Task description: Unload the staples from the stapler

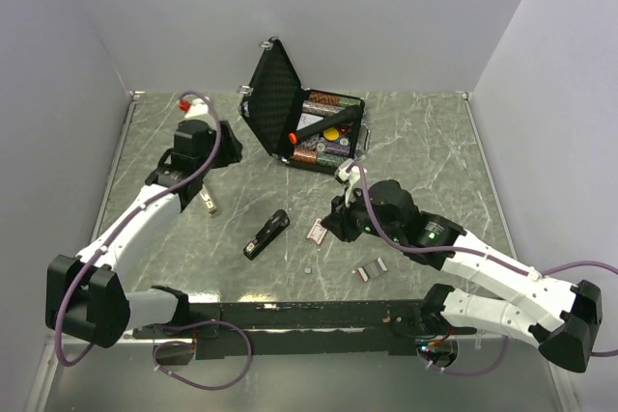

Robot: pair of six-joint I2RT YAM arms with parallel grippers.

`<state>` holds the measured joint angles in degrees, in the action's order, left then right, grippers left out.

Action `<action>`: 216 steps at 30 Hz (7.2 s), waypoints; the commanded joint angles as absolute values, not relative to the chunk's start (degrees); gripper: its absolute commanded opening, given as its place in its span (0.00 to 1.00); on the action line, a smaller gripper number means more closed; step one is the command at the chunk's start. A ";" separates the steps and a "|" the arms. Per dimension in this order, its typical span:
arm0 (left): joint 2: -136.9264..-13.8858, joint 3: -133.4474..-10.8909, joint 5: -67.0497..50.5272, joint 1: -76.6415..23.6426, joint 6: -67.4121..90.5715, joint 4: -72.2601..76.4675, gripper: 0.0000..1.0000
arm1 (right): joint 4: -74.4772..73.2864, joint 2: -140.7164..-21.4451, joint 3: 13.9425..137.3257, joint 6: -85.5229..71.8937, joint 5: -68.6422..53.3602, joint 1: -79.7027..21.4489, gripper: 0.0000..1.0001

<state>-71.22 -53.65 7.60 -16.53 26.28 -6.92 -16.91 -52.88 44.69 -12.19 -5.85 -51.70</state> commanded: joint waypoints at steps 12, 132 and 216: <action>-76.29 -58.36 -9.05 -31.11 3.43 -18.81 0.61 | -19.34 -47.99 46.49 -12.30 -4.57 -51.59 0.51; -51.50 -54.41 -52.82 -42.10 5.27 -16.35 0.01 | -32.08 -61.08 68.38 5.89 -37.00 -52.38 0.67; -43.24 -49.66 -37.19 -42.10 17.31 1.14 0.01 | -31.63 -47.64 59.59 -1.67 -25.67 -55.55 0.39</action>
<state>-44.51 -48.60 -42.06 -42.35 18.55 -3.27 -28.38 -49.54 55.31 -2.44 -28.67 -55.11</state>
